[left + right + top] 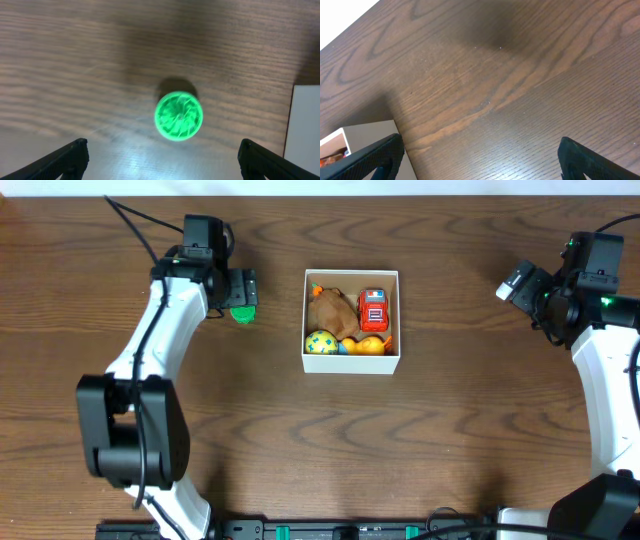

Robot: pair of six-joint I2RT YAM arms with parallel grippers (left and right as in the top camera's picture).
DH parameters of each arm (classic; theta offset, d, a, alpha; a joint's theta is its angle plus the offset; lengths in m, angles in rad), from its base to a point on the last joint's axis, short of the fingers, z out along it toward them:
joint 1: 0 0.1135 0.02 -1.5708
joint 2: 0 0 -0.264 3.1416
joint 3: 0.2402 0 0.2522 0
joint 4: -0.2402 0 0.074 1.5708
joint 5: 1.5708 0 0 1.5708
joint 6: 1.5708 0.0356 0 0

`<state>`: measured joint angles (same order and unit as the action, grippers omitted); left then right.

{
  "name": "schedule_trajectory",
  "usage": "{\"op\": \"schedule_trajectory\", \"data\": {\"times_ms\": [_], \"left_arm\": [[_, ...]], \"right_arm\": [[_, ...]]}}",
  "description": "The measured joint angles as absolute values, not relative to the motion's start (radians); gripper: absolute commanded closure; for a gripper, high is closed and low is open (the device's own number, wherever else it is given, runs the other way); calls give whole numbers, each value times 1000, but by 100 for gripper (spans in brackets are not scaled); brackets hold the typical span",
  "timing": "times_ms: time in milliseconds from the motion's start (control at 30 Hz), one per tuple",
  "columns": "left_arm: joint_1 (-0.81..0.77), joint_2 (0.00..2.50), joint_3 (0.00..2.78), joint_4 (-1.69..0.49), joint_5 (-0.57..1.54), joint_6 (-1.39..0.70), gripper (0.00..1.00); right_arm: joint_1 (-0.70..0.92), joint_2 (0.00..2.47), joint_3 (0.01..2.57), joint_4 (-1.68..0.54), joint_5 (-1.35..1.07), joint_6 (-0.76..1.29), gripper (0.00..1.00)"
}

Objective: Pack container
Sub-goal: 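Lower the left gripper over the green spiky ball and grasp it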

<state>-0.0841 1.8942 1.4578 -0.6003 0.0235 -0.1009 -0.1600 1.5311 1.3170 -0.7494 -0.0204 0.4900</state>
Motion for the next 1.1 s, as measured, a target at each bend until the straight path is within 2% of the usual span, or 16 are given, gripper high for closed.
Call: {"op": "schedule_trajectory", "data": {"times_ms": [433,500,667,1100], "left_arm": [[-87,2087,1457,-560,49,-101,5],[-87,2095,1456,-550,49,-101,6],[-87,2095,1456,-515,49,-98,16],[-87,2095,1456,-496,50,-89,16]], "right_arm": [[-160,1531,1317,-749,-20,490,1],[-160,1531,1317,-749,-20,490,1],[-160,1531,1317,-749,-20,490,1],[-160,1531,1317,-749,-20,490,1]]}}
